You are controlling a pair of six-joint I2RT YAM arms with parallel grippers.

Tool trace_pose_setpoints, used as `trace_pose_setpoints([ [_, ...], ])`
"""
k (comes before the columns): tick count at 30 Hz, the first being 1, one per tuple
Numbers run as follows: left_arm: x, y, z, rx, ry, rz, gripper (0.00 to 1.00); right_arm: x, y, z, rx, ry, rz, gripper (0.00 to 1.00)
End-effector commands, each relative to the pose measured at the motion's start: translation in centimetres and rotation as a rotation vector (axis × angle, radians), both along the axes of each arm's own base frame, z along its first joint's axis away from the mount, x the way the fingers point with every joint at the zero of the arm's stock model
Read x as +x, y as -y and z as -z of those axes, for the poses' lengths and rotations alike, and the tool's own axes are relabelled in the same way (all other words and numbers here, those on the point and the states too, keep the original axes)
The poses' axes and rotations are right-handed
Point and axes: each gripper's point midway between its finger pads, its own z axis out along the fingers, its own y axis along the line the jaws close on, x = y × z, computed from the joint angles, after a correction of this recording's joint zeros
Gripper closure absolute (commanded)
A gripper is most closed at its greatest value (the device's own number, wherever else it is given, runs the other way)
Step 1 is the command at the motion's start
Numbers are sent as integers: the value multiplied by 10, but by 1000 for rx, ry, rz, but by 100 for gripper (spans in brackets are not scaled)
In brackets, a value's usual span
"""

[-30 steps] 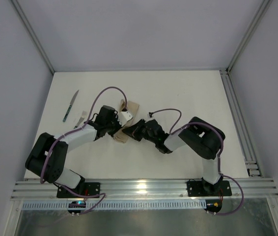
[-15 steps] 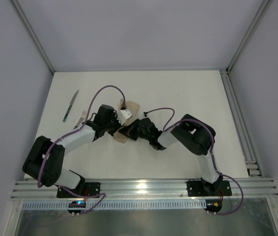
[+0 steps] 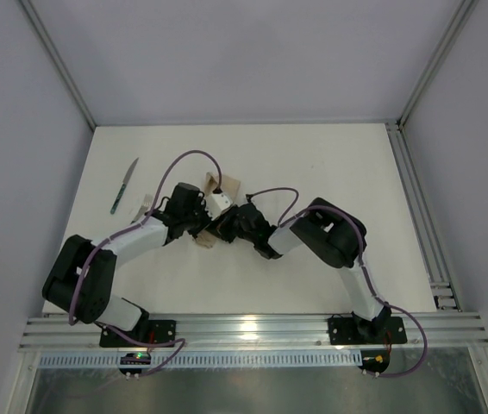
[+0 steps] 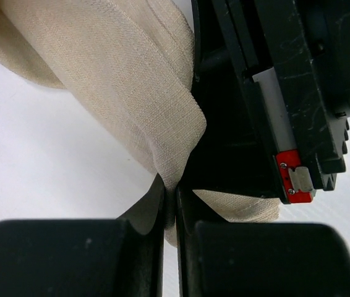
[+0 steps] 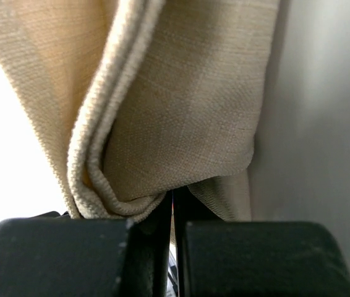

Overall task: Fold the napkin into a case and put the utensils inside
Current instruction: Stuff the top corner of the smaller-rectangle-folded napkin into the folded napkin.

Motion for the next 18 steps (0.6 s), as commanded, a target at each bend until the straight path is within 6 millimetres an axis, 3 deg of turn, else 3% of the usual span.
trace_pose_setpoints([
  [1,-5,6,8,25,-37,56,97,27,2,-18,73,29,94,95],
  [9,-10,-3,37,136,-59,83,96,12,20,-14,71,22,92,92],
  [14,-11,-5,46,221,-16,107,96,1,31,-31,105,59,68,90],
  [18,-13,-6,52,269,12,124,96,-22,51,-39,79,93,16,87],
])
